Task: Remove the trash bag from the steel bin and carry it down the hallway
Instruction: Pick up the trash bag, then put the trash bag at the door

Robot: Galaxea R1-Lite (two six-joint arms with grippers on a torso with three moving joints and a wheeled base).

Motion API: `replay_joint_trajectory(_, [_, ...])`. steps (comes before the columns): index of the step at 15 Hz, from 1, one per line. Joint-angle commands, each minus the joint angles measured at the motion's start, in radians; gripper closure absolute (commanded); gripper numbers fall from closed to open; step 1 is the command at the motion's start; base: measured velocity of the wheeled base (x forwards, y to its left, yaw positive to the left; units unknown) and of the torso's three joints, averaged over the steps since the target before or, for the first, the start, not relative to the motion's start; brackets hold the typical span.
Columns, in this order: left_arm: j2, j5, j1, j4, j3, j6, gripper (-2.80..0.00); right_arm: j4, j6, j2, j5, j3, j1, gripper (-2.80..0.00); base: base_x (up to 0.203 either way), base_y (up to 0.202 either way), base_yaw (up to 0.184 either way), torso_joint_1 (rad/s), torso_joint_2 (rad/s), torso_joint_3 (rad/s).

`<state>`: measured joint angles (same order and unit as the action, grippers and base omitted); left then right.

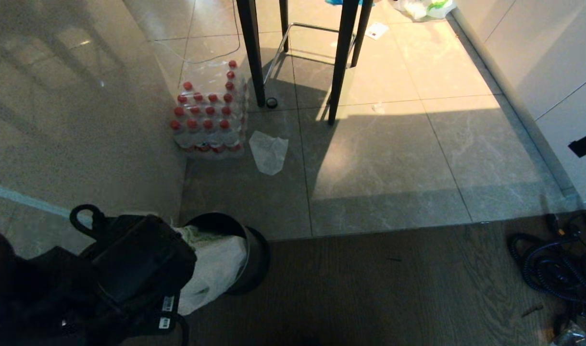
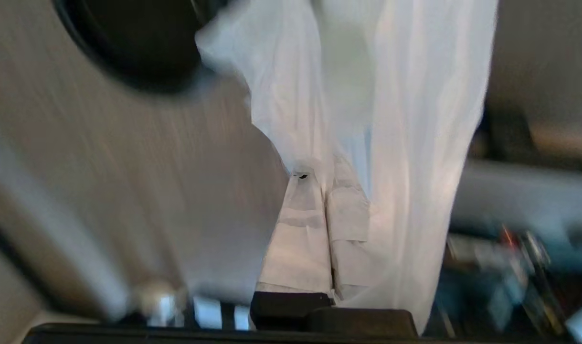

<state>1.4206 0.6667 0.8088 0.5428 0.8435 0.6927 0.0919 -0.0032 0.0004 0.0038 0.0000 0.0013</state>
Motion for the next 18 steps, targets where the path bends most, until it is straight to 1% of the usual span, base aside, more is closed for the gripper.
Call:
replay_joint_trajectory(1, [-0.093, 0.066, 0.007, -0.098, -0.061, -0.031, 0.00, 0.000, 0.000, 0.000, 0.001, 0.037, 0.000, 0.00, 0.000, 0.000, 0.000, 0.000, 0.00, 0.000])
replay_joint_trajectory(2, [-0.148, 0.088, -0.005, -0.116, -0.065, -0.072, 0.00, 0.001, -0.001, 0.000, 0.001, 0.037, 0.000, 0.00, 0.000, 0.000, 0.000, 0.000, 0.00, 0.000])
replay_joint_trajectory(3, [-0.200, 0.118, -0.027, -0.126, -0.062, -0.128, 0.00, 0.001, 0.000, 0.000, 0.001, 0.037, 0.000, 0.00, 0.000, 0.000, 0.000, 0.000, 0.00, 0.000])
replay_joint_trajectory(4, [-0.242, 0.185, -0.057, -0.132, -0.047, -0.198, 0.00, 0.000, 0.000, 0.000, 0.001, 0.037, 0.000, 0.00, 0.000, 0.000, 0.000, 0.000, 0.00, 0.000])
replay_joint_trajectory(5, [-0.268, 0.237, -0.095, -0.134, -0.021, -0.256, 0.00, 0.000, -0.001, 0.000, 0.001, 0.037, 0.000, 0.00, 0.000, 0.000, 0.000, 0.000, 0.00, 0.000])
replay_joint_trajectory(7, [-0.325, 0.243, -0.166, -0.125, 0.023, -0.345, 0.00, 0.000, 0.000, 0.000, 0.001, 0.037, 0.000, 0.00, 0.000, 0.000, 0.000, 0.000, 0.00, 0.000])
replay_joint_trajectory(9, [-0.331, 0.244, -0.201, -0.119, 0.092, -0.371, 0.00, 0.000, 0.000, 0.000, 0.001, 0.037, 0.000, 0.00, 0.000, 0.000, 0.000, 0.000, 0.00, 0.000])
replay_joint_trajectory(10, [-0.335, 0.245, -0.204, -0.112, 0.121, -0.386, 0.00, 0.002, -0.001, 0.000, 0.001, 0.037, 0.000, 0.00, 0.000, 0.000, 0.000, 0.000, 0.00, 0.000])
replay_joint_trajectory(11, [-0.343, 0.244, -0.204, -0.098, 0.162, -0.429, 0.00, 0.000, -0.001, 0.000, 0.001, 0.037, 0.000, 0.00, 0.000, 0.000, 0.000, 0.000, 0.00, 0.000])
replay_joint_trajectory(12, [-0.348, 0.243, -0.204, -0.090, 0.172, -0.447, 0.00, 0.000, 0.000, 0.000, 0.001, 0.037, 0.000, 0.00, 0.000, 0.000, 0.000, 0.000, 0.00, 0.000])
replay_joint_trajectory(14, [-0.386, 0.245, -0.201, -0.091, 0.198, -0.529, 0.00, 0.000, 0.000, 0.000, 0.001, 0.037, 0.000, 0.00, 0.000, 0.000, 0.000, 0.000, 0.00, 0.000])
replay_joint_trajectory(15, [-0.389, 0.244, -0.200, -0.093, 0.201, -0.537, 0.00, 0.000, 0.000, 0.000, 0.001, 0.037, 0.000, 0.00, 0.000, 0.000, 0.000, 0.000, 0.00, 0.000])
replay_joint_trajectory(16, [-0.408, 0.244, -0.200, -0.098, 0.215, -0.586, 0.00, 0.002, 0.000, 0.000, 0.001, 0.037, 0.000, 0.00, 0.000, 0.000, 0.000, 0.000, 0.00, 0.000])
replay_joint_trajectory(18, [-0.420, 0.244, -0.202, -0.097, 0.229, -0.612, 0.00, 0.000, -0.001, 0.000, 0.001, 0.037, 0.000, 0.00, 0.000, 0.000, 0.000, 0.000, 0.00, 0.000])
